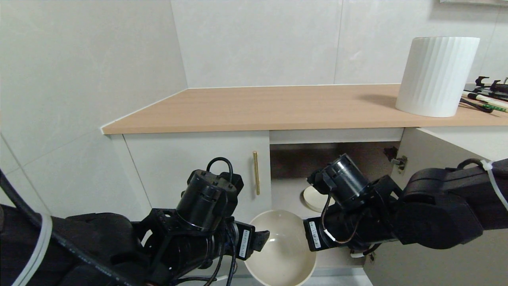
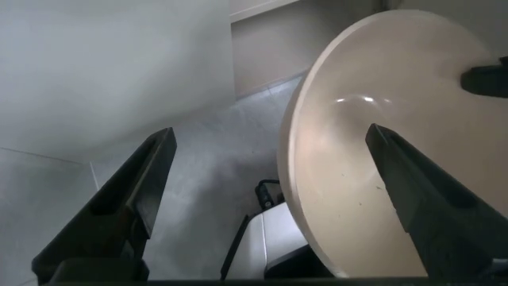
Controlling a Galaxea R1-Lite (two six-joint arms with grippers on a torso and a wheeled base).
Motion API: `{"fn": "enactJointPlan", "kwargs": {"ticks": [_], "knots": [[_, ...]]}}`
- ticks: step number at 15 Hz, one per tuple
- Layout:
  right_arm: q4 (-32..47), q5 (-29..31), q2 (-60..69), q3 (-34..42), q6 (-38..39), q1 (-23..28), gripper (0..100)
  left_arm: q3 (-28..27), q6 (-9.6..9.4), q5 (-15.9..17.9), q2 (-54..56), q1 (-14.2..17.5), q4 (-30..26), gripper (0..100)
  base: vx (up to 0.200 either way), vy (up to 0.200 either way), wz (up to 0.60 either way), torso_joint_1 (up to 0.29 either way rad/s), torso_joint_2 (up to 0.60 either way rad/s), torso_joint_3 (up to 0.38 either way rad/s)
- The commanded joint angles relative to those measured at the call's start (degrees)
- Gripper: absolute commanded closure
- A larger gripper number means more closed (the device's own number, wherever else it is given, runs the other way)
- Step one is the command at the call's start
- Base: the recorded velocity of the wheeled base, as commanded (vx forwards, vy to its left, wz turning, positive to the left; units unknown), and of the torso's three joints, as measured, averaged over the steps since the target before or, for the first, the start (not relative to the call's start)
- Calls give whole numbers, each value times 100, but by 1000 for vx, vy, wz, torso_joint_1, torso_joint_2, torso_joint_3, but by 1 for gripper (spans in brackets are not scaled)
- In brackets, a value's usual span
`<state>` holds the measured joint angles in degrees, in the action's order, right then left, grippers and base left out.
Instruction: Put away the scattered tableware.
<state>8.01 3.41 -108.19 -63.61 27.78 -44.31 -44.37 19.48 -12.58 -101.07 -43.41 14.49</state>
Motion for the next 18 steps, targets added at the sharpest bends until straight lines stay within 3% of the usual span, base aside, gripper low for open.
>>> {"fn": "enactJointPlan", "kwargs": {"ticks": [1, 8, 13, 18], "knots": [[-142, 239, -361, -46, 8, 177, 100, -1, 3, 1, 44, -1, 1, 0, 0, 0, 0, 0, 0, 0], [-1838, 520, -1424, -231, 606, 1689, 100, 16, 12, 1, 44, -1, 1, 0, 0, 0, 0, 0, 0, 0], [-2374, 907, -2013, -530, 676, 2155, 100, 16, 3, 1, 35, -1, 1, 0, 0, 0, 0, 0, 0, 0], [-2374, 880, -2356, -784, 641, 2436, 100, 16, 12, 1, 17, -1, 1, 0, 0, 0, 0, 0, 0, 0]]}}
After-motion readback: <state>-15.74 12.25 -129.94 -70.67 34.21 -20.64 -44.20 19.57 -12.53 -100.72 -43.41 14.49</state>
